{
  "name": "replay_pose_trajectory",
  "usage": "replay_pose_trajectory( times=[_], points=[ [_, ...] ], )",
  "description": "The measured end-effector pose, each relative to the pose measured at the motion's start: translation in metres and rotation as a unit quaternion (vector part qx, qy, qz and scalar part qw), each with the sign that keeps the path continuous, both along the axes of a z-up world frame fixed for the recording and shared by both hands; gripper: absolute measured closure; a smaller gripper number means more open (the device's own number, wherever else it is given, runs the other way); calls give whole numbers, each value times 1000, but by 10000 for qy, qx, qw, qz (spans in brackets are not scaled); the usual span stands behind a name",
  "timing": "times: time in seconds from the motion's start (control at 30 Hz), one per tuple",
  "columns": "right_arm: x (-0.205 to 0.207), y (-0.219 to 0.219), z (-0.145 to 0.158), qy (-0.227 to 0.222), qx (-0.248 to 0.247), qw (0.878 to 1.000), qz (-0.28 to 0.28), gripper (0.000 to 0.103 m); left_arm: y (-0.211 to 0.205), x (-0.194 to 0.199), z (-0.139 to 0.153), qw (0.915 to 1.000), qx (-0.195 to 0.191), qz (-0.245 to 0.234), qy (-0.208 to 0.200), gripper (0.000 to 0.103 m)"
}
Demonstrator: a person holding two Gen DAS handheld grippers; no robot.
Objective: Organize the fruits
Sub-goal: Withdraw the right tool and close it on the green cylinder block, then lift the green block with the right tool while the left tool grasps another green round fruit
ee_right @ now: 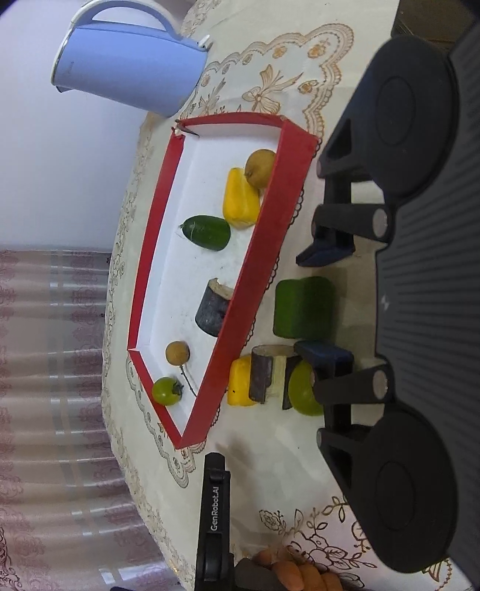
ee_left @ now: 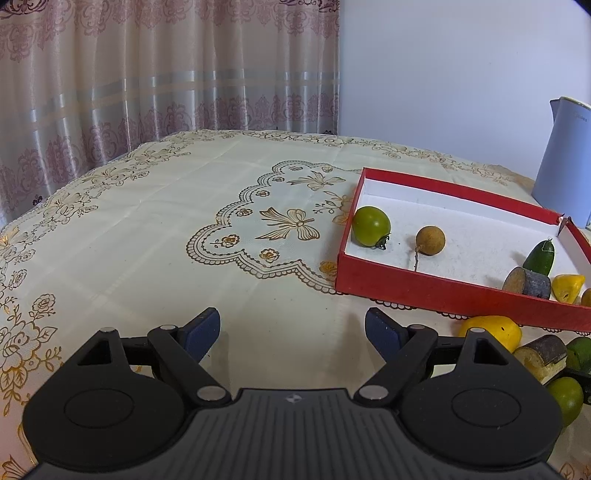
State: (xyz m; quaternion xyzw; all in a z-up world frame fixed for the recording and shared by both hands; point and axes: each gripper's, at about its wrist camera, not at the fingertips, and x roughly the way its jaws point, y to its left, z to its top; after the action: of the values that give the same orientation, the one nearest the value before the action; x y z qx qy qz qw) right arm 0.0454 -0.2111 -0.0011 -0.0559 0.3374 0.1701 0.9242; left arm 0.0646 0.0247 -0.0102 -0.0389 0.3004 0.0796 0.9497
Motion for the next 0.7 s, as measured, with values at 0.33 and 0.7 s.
replay_pose_trajectory(
  times=[0.33, 0.7],
  points=[
    [-28, -4, 0, -461, -48, 9953, -851, 71, -1, -3, 1, 9994, -111, -309, -83, 17],
    [-37, -32, -3, -487, 598, 9878, -1353, 71, -29, -11, 7, 9939, 312, -1008, -323, 17]
  ],
)
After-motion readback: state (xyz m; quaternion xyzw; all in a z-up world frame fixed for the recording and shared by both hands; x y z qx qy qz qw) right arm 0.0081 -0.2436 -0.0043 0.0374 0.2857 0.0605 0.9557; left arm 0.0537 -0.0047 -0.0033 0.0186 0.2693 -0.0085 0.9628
